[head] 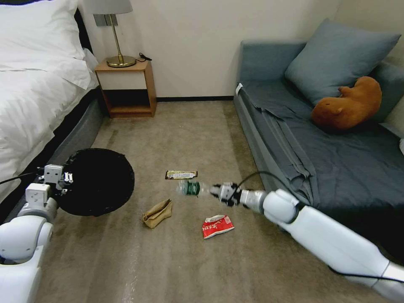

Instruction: Pick up the trash bin, then pick up the garbage on the floor and place it into the trash bin.

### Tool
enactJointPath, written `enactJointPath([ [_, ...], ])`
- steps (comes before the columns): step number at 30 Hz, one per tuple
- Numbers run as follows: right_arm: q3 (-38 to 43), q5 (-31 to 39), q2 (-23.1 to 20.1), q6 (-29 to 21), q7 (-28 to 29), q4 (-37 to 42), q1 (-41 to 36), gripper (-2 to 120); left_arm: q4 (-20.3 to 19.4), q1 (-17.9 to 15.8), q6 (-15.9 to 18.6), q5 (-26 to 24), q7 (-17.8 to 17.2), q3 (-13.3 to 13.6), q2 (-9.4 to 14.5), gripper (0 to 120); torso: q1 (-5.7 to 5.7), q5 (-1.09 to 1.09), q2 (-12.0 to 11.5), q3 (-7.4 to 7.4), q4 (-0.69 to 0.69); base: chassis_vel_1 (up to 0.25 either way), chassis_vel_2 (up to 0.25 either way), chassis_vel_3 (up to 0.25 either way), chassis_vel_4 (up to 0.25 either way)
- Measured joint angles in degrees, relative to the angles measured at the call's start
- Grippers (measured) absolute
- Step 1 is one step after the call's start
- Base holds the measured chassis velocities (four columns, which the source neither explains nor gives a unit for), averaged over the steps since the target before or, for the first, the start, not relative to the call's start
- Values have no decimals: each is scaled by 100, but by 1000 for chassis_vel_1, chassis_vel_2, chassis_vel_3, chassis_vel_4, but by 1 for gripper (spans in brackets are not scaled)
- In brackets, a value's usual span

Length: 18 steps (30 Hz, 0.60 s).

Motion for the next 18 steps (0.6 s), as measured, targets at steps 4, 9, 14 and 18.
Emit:
enactJointPath([
  [4, -459, -73, 186, -290, 16, -239, 769, 22, -75, -100, 52, -35, -19, 293, -78, 6, 0, 0, 0, 0, 1, 0, 0, 0, 0],
  [9, -734, -132, 324, -422, 82, -382, 1116, 22, -76, -208, 72, 43, -39, 515, -164, 6, 0, 0, -1, 0, 1, 0, 0, 0, 0],
  [14, -818, 254, 466, -585, 226, -291, 1229, 22, -69, -301, 26, -63, -43, 751, -288, 6, 0, 0, -1, 1, 1, 0, 0, 0, 0],
  [18, -766, 1252, 581, -909, 410, 146, 1211, 22, -51, -382, -45, -438, -26, 950, -404, 6, 0, 0, -1, 0, 1, 0, 0, 0, 0],
])
